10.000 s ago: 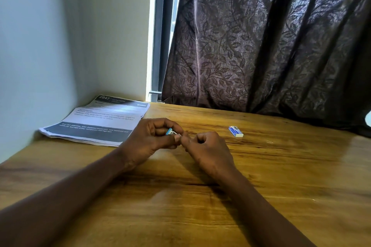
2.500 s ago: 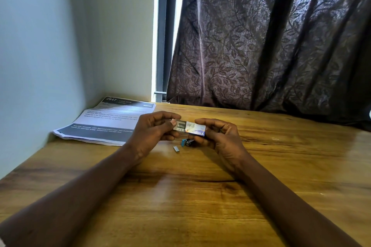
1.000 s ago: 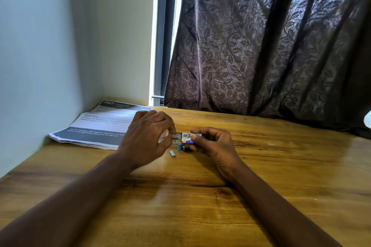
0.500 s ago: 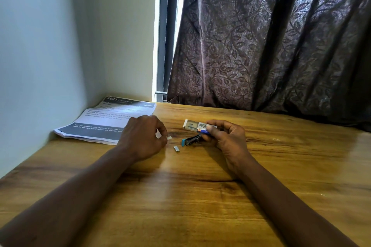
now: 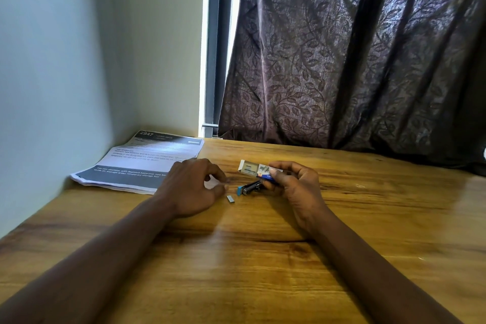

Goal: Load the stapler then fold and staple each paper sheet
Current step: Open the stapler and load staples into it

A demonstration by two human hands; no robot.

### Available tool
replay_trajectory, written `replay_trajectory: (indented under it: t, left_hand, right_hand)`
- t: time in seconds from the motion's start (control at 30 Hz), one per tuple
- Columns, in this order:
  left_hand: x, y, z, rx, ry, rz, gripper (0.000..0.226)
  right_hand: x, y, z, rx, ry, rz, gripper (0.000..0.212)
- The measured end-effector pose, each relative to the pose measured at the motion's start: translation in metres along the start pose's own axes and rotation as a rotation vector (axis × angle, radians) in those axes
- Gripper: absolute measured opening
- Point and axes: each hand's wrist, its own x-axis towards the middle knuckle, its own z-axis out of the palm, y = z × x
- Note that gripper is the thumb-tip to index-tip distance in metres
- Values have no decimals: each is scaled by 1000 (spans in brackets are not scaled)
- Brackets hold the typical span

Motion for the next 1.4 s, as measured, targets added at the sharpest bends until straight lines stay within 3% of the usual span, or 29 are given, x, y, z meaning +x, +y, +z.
replay_trajectory:
  t: [0.1,0.37,0.53,0.73,1.0,1.4]
  left_hand:
    - [-1,3,1,14,-53,60,31]
    - [0,3,5,-49,-63,128,19]
    - [-2,5,6,-280,-8,121,9]
    - [-2,12,5,-602,177,70,16]
    - [-1,15,4,-542,382,89,15]
    - [2,14,6,-580,341,54,12]
  right_hand:
    - [1,1,0,-2,1,-6,10]
    - [-1,-1,2,8,0,-7,10]
    - [-3,-1,3,1,1,1,9]
    - [-11,-8,7,36,-30,51,15]
    - [-19,-8,15,39,-138,32,20]
    - [-24,-7,19,70,-216,9,19]
